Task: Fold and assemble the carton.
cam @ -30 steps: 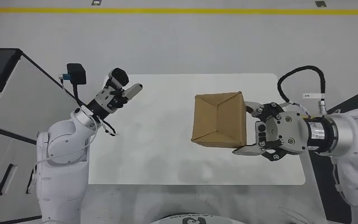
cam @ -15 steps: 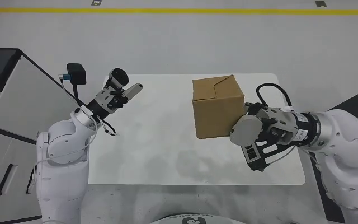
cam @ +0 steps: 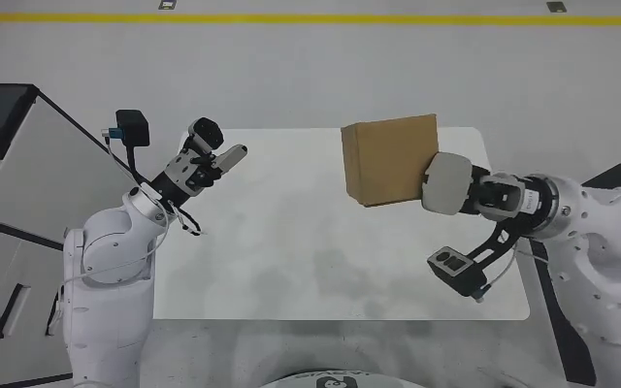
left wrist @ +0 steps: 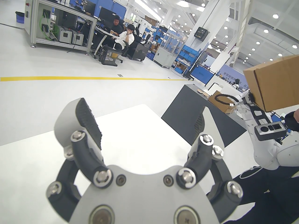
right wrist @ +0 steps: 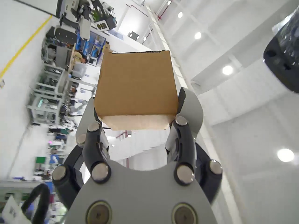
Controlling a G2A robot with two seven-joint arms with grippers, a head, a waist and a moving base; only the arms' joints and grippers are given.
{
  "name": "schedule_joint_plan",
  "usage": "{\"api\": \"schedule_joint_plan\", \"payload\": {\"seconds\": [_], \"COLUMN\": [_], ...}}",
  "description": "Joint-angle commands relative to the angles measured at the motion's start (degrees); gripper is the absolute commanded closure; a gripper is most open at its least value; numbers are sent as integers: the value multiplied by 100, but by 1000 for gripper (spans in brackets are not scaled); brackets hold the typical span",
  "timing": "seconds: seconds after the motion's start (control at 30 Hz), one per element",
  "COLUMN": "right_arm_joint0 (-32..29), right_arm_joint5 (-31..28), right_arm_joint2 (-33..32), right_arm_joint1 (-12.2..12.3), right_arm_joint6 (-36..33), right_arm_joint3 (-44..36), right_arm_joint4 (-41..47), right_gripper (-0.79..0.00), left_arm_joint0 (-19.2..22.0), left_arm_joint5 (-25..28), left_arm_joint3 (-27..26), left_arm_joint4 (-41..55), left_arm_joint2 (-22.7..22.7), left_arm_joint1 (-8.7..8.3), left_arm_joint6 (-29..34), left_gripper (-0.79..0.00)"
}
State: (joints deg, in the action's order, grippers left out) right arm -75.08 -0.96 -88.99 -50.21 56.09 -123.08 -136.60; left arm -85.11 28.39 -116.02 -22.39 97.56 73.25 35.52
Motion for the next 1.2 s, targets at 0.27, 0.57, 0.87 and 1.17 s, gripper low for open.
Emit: {"api": "schedule_joint_plan", "payload": {"seconds": [0.27,0.57,0.87,1.17], "right_arm_joint0": [740,692,1397,2312], "right_arm_joint5": [-1114,-1362,-3431,-4642], "right_arm_joint2": [505,620,916,1850], "right_arm_joint1": [-12,-14,-36,-33], "right_arm_joint6": [370,409,608,82], "right_arm_joint3": [697,759,1577,1961], "right_arm_joint4": [760,939,2847,4352], "right_gripper": [0,0,0,0], "left_arm_joint0": [0,0,0,0], "left_arm_joint5": [0,0,0,0], "left_arm_joint3": [0,0,0,0], "left_arm_joint4": [0,0,0,0], "left_arm_joint2": [0,0,0,0], "left_arm_joint1": [0,0,0,0], "left_arm_joint6": [0,0,0,0], "left_gripper": [-785,-785,-785,-785]}}
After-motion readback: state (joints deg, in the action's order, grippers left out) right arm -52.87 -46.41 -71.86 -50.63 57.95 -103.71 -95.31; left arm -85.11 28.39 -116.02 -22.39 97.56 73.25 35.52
